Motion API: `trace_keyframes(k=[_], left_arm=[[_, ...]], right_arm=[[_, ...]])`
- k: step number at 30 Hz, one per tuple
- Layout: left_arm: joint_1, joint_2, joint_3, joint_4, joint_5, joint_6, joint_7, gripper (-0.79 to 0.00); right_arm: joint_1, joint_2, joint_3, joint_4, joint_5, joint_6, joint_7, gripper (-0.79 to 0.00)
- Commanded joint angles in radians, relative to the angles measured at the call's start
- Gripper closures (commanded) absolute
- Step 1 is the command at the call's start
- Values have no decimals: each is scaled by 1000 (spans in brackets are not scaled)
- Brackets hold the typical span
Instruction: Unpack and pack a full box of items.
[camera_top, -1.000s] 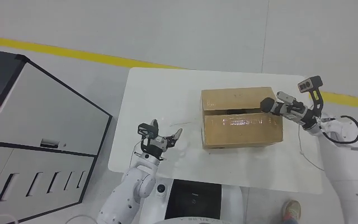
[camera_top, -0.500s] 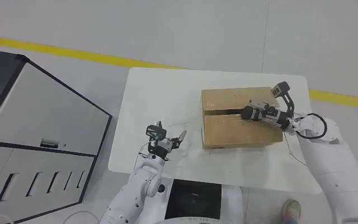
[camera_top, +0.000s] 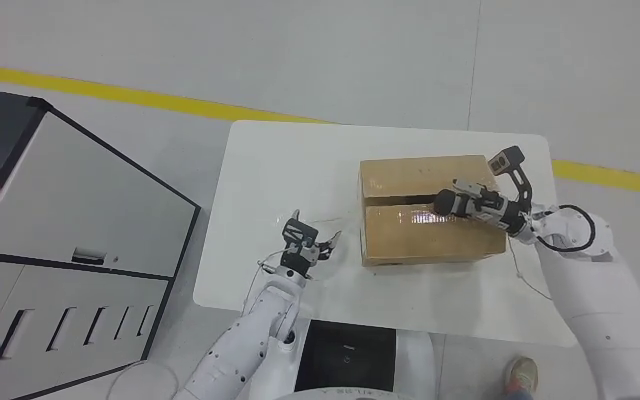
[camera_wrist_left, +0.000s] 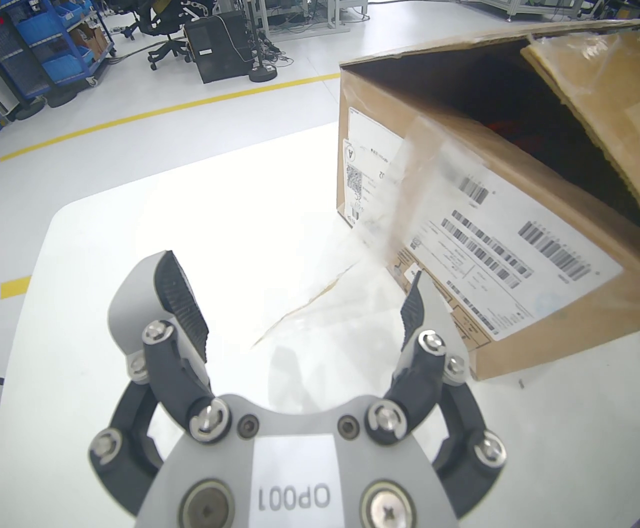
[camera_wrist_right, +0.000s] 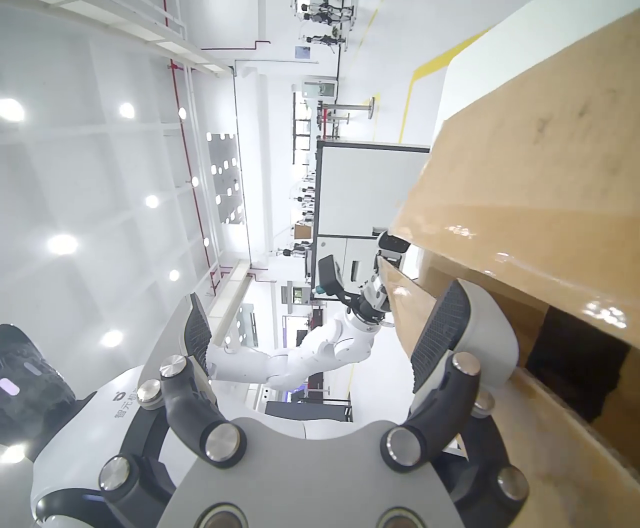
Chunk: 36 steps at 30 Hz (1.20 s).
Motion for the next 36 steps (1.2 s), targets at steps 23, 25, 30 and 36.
trace_keyframes(k=[23, 25, 30, 36], left_arm=[[-123, -42, 102, 124, -20, 16, 48, -785], [-133, -46, 109, 137, -19, 21, 52, -785], [-153, -55, 117, 178, -21, 57, 76, -785], [-177, -68, 125, 233, 18, 171, 144, -785]], right_arm=[[56, -14, -60, 97, -95, 37, -54, -785], [51, -13, -56, 89, -96, 37, -55, -785], [44, -11, -45, 73, -94, 42, -54, -785], [34, -12, -49, 65, -99, 38, -61, -785]])
